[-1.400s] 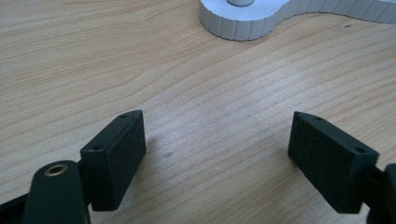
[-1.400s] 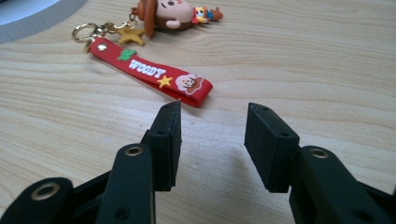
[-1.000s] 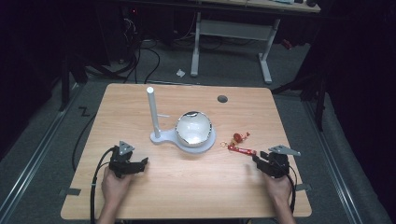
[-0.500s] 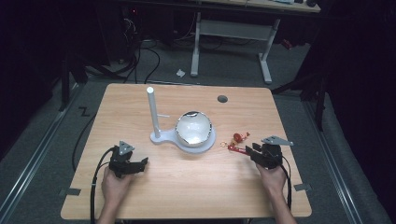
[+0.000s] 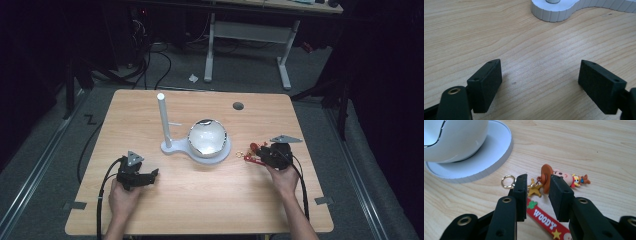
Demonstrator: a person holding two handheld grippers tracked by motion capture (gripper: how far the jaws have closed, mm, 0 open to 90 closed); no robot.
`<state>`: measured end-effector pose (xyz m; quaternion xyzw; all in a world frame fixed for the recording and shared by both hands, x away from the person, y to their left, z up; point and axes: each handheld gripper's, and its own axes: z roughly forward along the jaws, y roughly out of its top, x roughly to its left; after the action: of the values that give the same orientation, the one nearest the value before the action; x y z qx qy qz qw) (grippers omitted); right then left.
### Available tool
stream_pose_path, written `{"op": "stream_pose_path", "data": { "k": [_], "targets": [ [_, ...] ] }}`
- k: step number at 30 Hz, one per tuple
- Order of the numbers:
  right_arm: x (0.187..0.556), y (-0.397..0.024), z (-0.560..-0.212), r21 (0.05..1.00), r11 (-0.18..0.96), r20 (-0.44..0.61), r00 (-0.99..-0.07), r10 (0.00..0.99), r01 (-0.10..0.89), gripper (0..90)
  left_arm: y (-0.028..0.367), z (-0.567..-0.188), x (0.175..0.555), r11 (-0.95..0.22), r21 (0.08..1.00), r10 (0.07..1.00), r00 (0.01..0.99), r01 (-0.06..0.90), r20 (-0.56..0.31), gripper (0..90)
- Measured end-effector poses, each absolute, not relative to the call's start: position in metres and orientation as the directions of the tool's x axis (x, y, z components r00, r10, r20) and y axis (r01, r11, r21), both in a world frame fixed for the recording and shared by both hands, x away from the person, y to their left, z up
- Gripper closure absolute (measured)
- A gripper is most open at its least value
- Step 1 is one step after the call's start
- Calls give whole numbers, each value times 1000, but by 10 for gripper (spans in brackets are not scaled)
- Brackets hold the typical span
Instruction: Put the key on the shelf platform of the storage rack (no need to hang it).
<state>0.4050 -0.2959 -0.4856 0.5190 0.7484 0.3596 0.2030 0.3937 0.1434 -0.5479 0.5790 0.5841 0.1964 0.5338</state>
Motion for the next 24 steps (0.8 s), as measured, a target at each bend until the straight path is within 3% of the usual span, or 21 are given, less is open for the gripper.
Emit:
{"op": "stream_pose_path", "data": {
  "k": [24],
  "targets": [
    [438, -296, -490, 708, 191, 75, -342, 937, 680, 739, 143, -548, 394, 252, 848, 886, 241, 467, -396, 195]
  ]
}}
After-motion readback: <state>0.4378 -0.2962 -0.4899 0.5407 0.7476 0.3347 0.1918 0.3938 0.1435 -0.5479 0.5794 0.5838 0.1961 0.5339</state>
